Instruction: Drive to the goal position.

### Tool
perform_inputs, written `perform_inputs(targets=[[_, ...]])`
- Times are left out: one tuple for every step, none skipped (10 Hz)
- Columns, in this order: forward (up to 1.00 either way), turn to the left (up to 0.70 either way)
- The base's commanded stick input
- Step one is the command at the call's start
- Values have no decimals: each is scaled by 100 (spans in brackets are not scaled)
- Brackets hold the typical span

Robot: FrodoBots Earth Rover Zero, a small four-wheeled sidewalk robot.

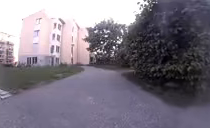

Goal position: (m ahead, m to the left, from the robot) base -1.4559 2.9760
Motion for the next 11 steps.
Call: perform_inputs(targets=[[0,45],[0,45],[0,45],[0,45],[0,45],[0,45],[0,45],[0,45],[0,45],[0,45],[0,45]])
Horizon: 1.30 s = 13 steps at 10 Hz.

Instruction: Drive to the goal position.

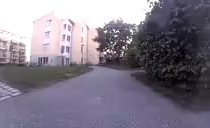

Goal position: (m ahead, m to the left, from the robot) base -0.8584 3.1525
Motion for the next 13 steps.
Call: perform_inputs(targets=[[0,45],[-89,29],[-47,37],[0,45],[0,45],[0,45],[0,45],[0,45],[0,45],[0,45],[0,45],[0,45],[0,45]])
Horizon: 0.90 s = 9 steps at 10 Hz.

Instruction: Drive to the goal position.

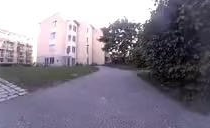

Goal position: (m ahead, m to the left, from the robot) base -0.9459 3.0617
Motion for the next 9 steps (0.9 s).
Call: perform_inputs(targets=[[0,45],[0,45],[0,45],[0,45],[0,45],[0,45],[0,45],[0,45],[0,45]])
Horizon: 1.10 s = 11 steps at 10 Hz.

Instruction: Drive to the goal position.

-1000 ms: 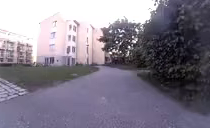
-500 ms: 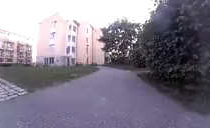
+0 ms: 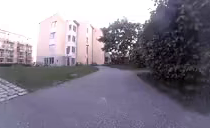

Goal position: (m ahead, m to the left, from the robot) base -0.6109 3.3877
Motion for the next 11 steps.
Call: perform_inputs(targets=[[0,45],[-67,33],[-60,34],[0,45],[0,45],[0,45],[0,45],[0,45],[0,45],[0,45],[0,45]])
